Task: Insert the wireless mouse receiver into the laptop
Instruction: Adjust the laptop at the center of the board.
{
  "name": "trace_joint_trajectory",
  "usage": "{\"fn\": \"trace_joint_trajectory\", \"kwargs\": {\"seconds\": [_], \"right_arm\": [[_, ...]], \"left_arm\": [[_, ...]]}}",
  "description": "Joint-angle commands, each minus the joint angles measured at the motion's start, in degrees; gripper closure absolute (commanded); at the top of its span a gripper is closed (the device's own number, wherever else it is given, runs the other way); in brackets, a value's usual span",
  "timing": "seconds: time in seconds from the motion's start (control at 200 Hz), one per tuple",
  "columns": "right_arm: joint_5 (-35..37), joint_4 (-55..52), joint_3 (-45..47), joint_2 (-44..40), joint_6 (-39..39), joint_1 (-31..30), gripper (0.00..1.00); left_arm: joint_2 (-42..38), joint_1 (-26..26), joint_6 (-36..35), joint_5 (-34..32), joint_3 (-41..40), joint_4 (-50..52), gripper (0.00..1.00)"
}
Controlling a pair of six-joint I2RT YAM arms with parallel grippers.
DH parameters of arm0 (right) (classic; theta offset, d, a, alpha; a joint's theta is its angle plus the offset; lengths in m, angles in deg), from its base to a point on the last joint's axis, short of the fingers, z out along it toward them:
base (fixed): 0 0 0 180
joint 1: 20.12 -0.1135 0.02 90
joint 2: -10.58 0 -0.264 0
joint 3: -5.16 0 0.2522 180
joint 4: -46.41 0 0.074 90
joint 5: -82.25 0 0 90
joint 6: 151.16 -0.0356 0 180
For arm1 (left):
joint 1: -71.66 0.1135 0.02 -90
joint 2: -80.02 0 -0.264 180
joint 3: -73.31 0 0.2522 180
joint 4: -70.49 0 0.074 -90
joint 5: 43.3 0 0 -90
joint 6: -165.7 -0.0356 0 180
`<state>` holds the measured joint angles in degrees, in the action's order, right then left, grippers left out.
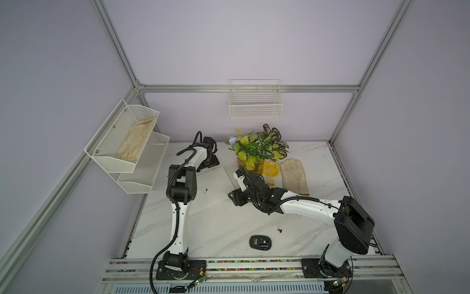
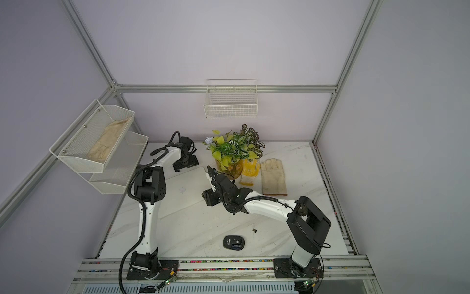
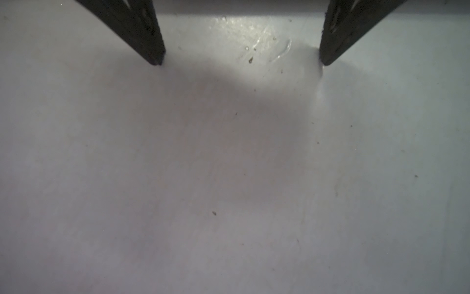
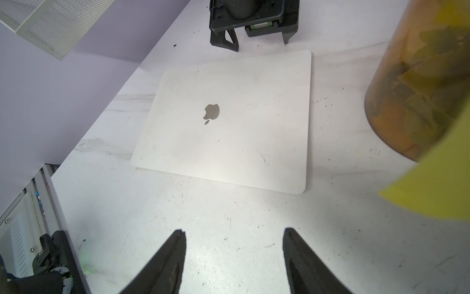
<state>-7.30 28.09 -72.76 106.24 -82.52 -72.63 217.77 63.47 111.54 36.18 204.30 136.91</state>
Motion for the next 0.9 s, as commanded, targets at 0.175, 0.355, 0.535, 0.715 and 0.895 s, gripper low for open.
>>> {"fn": "trace_joint_trajectory", "kwargs": {"seconds": [0.175,0.355,0.535,0.715,0.895], "right_arm": [[3.18,2.25,0.21,-4.2,0.88,-0.3,0.33],[6.46,2.54,0.53,-6.15,1.51,-0.28,0.31],[9.79,2.36,1.75,-8.76,1.24,-0.21,0.31],[14.01,1.93,3.64,-11.49,0.43,0.01,0.29],[18.97,0.63,5.59,-14.89,-2.09,0.42,0.28]], "left_arm": [[-5.86,-3.54,-4.62,3.61,-14.78,2.79,0.06],[-10.22,-6.89,-3.97,4.61,-23.35,0.38,0.06],[-16.23,-10.14,-2.0,5.73,-33.02,-3.15,0.06],[-21.55,-14.0,-0.17,6.74,-40.07,-4.93,0.06],[-25.8,-17.47,2.16,7.14,-46.89,-6.26,0.06]]}}
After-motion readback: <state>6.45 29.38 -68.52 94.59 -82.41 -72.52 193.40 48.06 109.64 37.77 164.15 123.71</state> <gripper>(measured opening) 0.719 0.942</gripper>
